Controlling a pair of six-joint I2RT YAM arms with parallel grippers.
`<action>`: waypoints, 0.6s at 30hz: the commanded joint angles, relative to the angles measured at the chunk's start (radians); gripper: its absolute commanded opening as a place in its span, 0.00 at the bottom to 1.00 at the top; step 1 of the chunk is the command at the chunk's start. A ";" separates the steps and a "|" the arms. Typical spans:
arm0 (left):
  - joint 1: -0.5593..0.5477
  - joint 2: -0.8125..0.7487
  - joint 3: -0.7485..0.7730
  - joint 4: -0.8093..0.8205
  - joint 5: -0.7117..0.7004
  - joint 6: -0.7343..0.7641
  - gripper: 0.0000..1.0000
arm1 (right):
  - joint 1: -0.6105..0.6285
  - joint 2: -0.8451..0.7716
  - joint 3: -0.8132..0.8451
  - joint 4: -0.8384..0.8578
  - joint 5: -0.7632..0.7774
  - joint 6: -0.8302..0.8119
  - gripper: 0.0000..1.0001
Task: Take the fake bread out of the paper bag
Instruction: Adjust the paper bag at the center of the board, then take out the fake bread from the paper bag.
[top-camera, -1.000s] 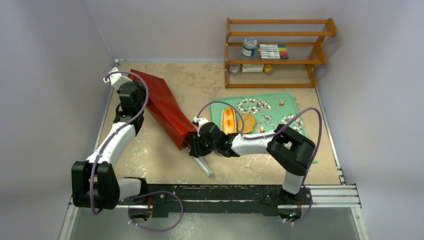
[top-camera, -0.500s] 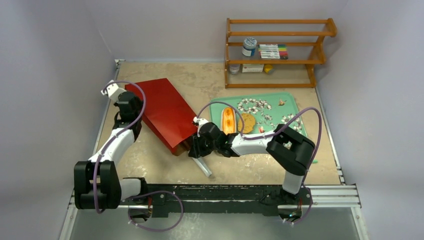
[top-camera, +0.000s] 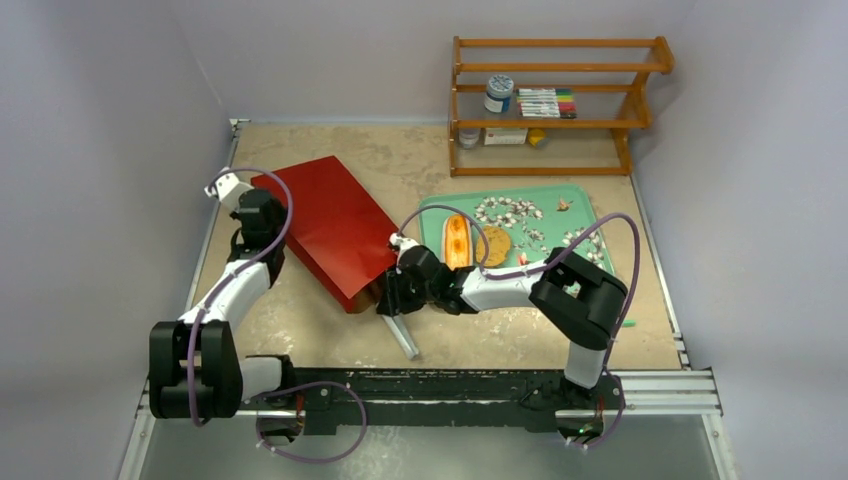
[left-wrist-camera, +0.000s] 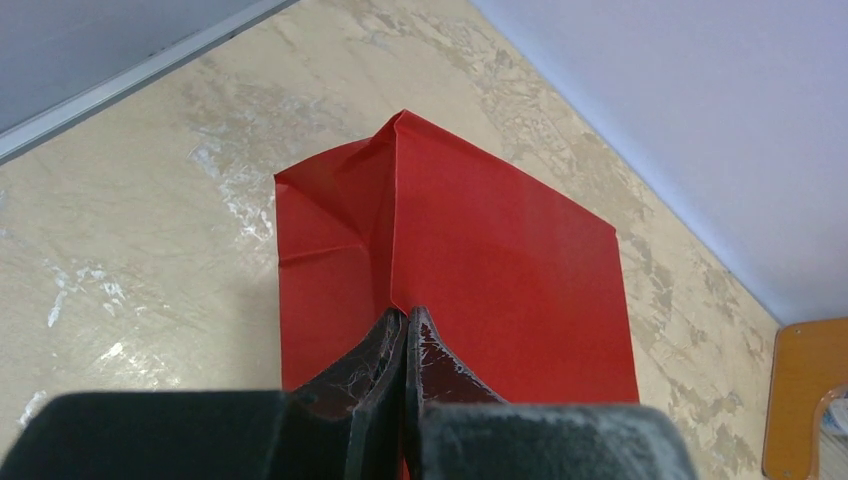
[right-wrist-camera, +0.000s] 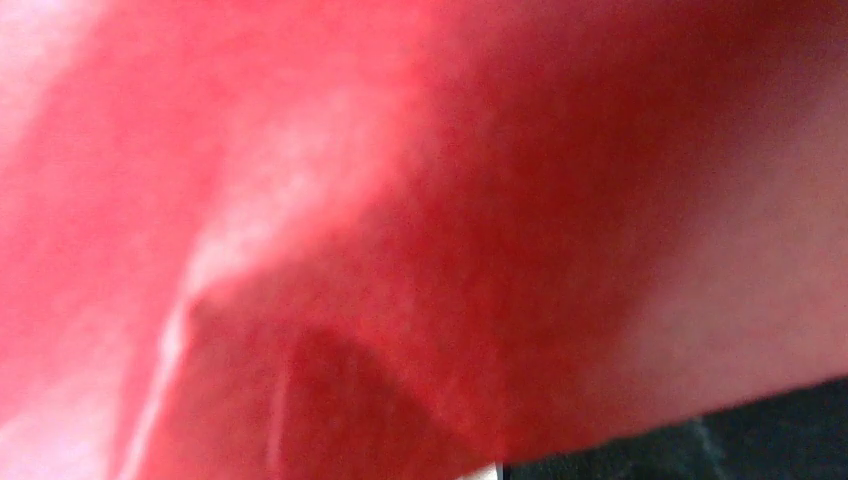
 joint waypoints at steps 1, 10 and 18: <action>0.004 -0.023 -0.020 0.047 0.025 -0.023 0.00 | -0.002 0.023 0.040 -0.014 0.011 0.036 0.44; 0.006 -0.030 -0.049 0.058 0.028 -0.030 0.00 | -0.044 0.069 0.112 -0.029 0.018 0.090 0.44; 0.023 -0.029 -0.054 0.066 0.050 -0.036 0.00 | -0.059 0.098 0.148 -0.048 0.030 0.117 0.44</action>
